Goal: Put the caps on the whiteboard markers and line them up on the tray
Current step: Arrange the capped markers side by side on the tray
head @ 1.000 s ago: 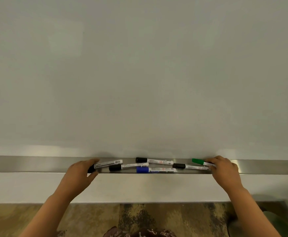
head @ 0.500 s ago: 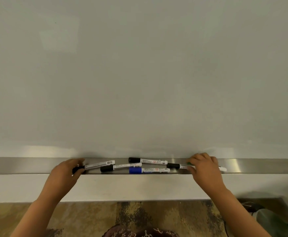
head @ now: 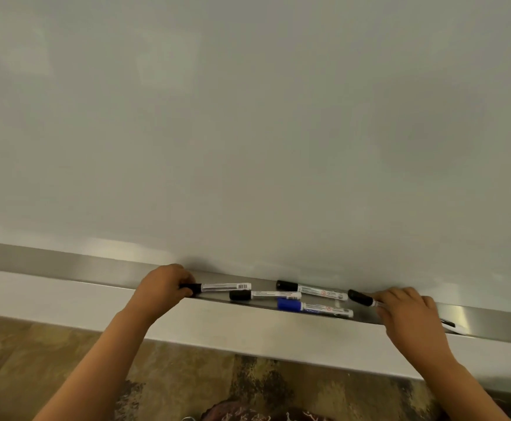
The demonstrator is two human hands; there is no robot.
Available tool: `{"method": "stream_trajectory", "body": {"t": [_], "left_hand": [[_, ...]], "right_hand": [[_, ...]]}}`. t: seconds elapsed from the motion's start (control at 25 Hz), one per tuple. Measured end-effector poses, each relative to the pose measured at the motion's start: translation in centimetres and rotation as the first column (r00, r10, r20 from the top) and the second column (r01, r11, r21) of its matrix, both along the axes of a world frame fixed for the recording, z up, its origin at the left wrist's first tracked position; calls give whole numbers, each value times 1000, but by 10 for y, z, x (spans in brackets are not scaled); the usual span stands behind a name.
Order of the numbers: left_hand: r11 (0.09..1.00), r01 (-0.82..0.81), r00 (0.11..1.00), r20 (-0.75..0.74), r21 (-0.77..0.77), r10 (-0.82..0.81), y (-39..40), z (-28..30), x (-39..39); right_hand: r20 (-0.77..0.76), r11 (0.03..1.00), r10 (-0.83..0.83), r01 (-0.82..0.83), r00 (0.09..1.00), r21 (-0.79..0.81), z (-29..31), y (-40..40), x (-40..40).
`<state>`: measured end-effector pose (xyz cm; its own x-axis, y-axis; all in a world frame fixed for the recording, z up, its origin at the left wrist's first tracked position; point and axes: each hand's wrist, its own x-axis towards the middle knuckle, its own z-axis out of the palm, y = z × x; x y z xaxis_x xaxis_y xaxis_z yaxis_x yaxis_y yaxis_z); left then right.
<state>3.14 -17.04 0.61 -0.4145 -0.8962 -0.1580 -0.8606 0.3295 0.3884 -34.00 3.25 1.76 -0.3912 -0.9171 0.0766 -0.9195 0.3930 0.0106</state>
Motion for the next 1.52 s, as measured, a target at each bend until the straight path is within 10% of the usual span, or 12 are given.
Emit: {"method": "stream_trajectory", "body": {"t": [0.24,0.56,0.96,1.52], "left_hand": [[992,125,990,66,2,-125,-24,-3,37],[940,340,933,120,13,-339,-57,-5,78],[821,550,830,207,-153,-518,-67,0,86],[925,361,904,-200,-117,-378,-67,-10,133]], "right_hand": [[289,951,146,-54,946,-305,38,-26,76],[771,932,206,121,603,-343,37,-100,207],[593,962,259,-259,762,-88,4,-156,270],[445,926,352,-376,823,-37,-18,-194,315]]}}
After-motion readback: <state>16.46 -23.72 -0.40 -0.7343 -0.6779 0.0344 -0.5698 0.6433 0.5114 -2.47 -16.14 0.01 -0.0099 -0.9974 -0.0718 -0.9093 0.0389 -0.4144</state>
